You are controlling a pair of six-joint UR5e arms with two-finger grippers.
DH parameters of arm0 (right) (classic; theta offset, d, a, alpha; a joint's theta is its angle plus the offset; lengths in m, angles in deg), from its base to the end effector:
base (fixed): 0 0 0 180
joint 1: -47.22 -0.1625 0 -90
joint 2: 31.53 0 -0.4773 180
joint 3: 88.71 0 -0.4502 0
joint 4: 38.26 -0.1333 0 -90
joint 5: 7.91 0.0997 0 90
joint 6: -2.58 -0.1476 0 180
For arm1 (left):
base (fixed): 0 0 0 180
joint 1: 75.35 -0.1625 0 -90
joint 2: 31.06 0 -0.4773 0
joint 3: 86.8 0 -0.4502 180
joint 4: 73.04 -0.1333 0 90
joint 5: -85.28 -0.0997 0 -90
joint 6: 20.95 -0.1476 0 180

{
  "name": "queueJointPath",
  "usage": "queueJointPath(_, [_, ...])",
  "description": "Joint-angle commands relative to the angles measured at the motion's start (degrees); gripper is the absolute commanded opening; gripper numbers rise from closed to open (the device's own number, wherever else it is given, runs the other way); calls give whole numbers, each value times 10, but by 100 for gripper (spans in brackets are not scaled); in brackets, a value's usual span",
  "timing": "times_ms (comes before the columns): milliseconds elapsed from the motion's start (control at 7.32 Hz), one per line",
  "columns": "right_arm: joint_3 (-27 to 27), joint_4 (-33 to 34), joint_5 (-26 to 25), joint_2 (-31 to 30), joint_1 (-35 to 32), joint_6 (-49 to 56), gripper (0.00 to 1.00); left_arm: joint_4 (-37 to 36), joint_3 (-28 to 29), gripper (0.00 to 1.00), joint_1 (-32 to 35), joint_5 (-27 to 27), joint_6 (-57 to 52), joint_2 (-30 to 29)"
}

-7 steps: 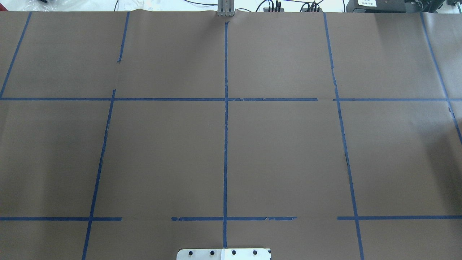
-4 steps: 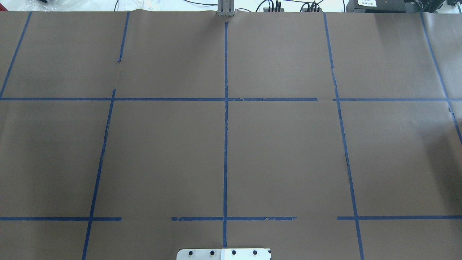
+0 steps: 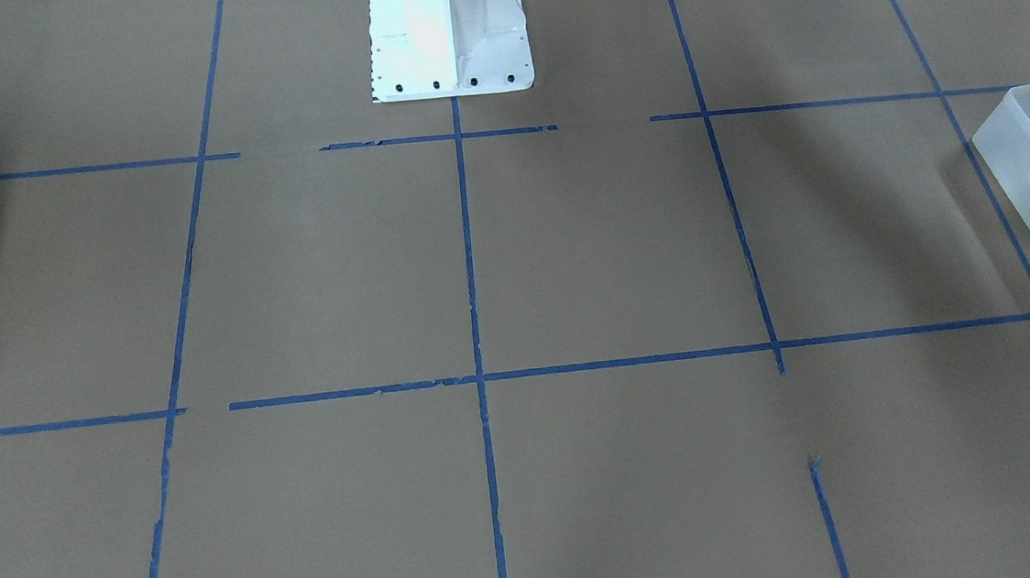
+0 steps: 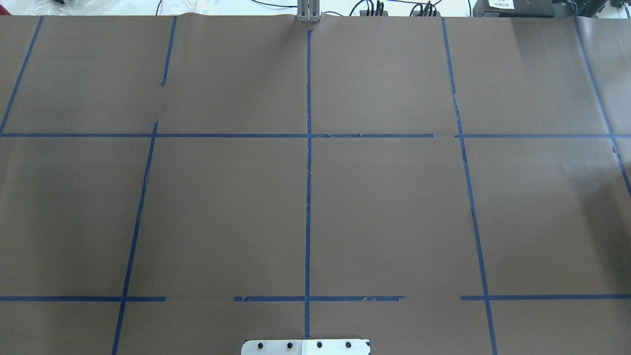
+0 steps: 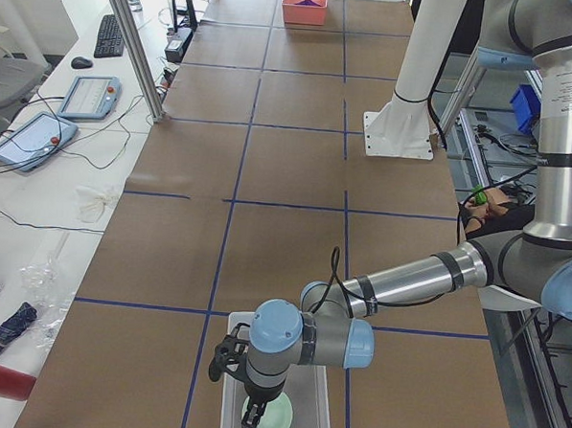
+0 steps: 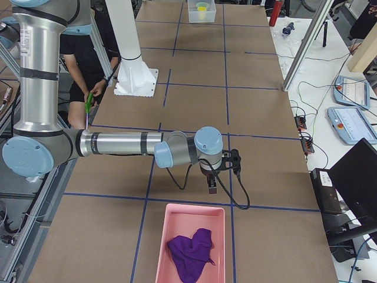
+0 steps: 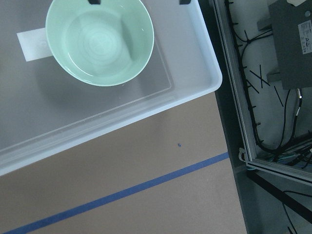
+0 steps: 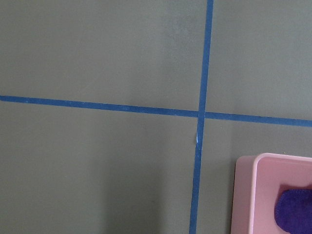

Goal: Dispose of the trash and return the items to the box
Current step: 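Lower the green bowl into the clear bin beside the cup and release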

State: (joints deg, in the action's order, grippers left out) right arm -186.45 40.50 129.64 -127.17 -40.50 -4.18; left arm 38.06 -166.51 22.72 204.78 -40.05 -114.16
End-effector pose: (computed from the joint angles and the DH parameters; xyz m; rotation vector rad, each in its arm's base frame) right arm 0.0036 -0.5235 0.6949 0.1534 -0.8404 -0.0232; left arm -0.1275 -0.4677 0.8908 0.1861 0.4855 0.2057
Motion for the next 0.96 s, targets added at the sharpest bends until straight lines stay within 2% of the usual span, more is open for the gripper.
queueJointPath(0, [0,0,1,0,0,0,100,-66,-72,100,-1,25,56,-17])
queueJointPath(137, [0,0,2,0,0,0,100,-119,-114,100,-1,61,69,-25])
queueJointPath(410, [1,1,3,0,0,0,100,-173,-187,100,-5,96,122,-27])
queueJointPath(547, [1,1,3,0,0,0,100,-196,-191,100,-16,129,130,-44])
queueJointPath(820, [1,2,9,-1,0,0,100,-204,-222,100,-69,137,195,-47])
